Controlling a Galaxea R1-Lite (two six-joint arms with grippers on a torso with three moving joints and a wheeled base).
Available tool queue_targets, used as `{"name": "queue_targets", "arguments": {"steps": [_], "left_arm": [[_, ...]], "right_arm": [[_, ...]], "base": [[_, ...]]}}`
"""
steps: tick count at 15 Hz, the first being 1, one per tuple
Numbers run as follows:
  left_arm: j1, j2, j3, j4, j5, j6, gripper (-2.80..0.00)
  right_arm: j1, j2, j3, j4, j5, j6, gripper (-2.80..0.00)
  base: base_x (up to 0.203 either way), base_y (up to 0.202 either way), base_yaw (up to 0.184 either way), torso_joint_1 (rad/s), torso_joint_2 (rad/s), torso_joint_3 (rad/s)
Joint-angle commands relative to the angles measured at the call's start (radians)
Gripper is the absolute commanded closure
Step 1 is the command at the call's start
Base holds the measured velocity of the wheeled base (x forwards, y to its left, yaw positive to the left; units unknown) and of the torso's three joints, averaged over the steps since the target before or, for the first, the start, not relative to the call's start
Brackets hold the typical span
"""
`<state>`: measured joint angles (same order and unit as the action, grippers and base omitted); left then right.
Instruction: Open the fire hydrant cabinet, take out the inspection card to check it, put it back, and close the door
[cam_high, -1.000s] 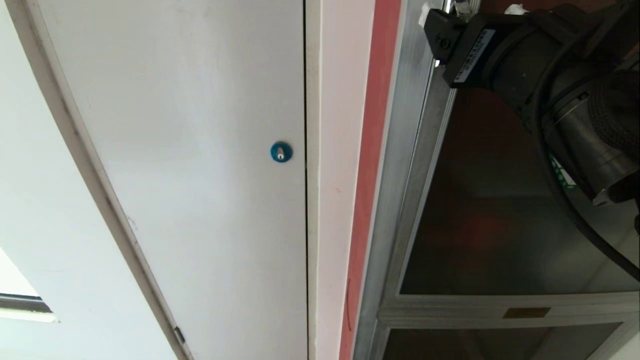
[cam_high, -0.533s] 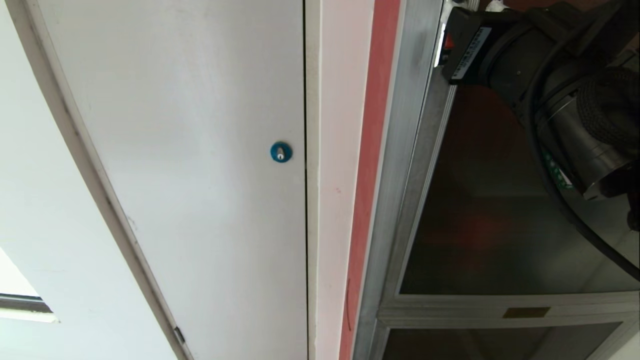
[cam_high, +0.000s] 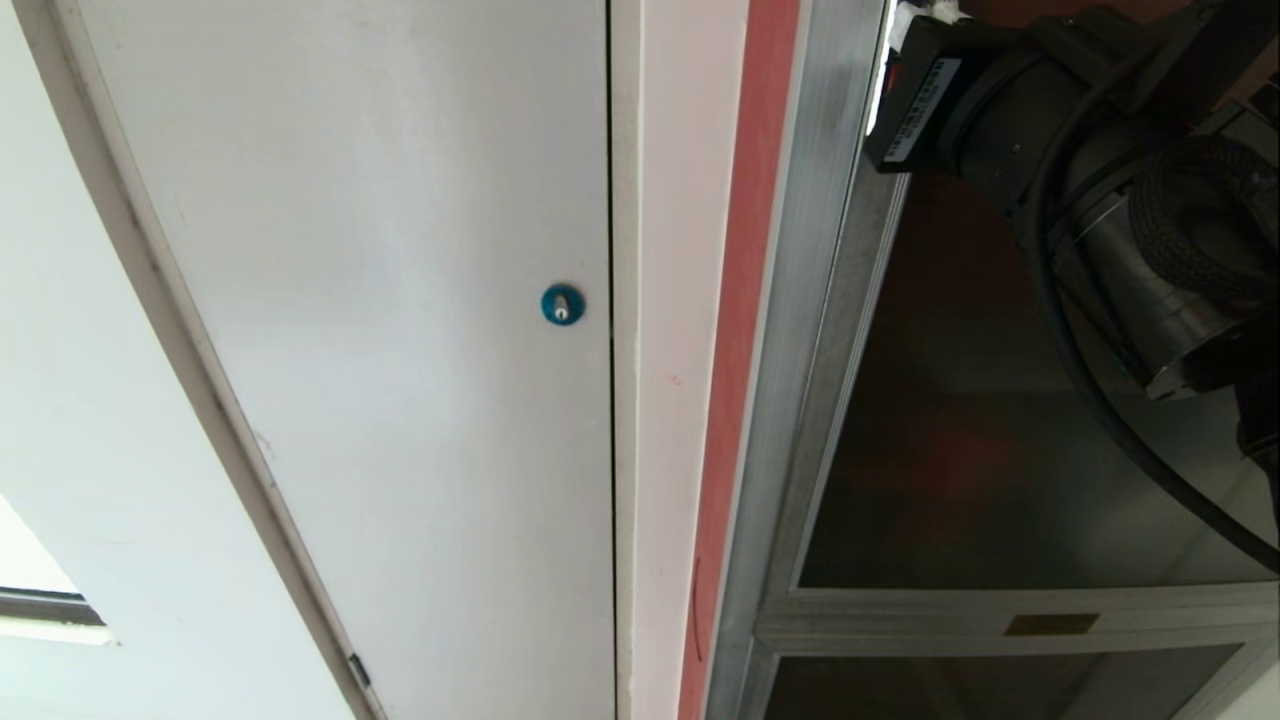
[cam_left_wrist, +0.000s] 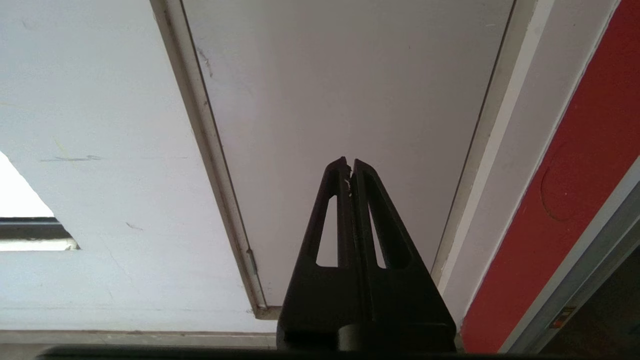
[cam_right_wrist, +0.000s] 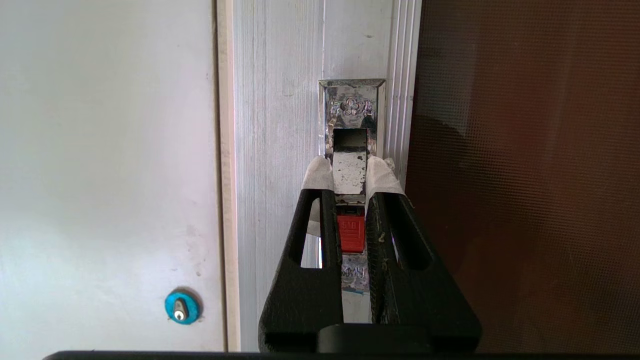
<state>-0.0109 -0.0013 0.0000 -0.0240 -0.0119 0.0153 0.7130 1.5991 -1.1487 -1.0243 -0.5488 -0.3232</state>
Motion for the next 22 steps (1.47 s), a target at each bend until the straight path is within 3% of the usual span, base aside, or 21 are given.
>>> {"name": "queue_targets", "arguments": {"steps": [1, 22], "left_arm": [[0.0, 0.001, 0.012, -0.001, 0.0, 0.0, 0.0], [0.0, 0.001, 0.014, -0.001, 0.0, 0.0, 0.0]], "right_arm": [[0.002, -0.004, 0.001, -0.007, -0.003, -0.002, 0.0], [0.082, -0.223, 0.111, 0.09, -0.003, -0.002, 0.0]], "base": [[0.0, 0.0, 0.0, 0.0, 0.0, 0.0], [0.0, 0.0, 0.0, 0.0, 0.0, 0.0]]}}
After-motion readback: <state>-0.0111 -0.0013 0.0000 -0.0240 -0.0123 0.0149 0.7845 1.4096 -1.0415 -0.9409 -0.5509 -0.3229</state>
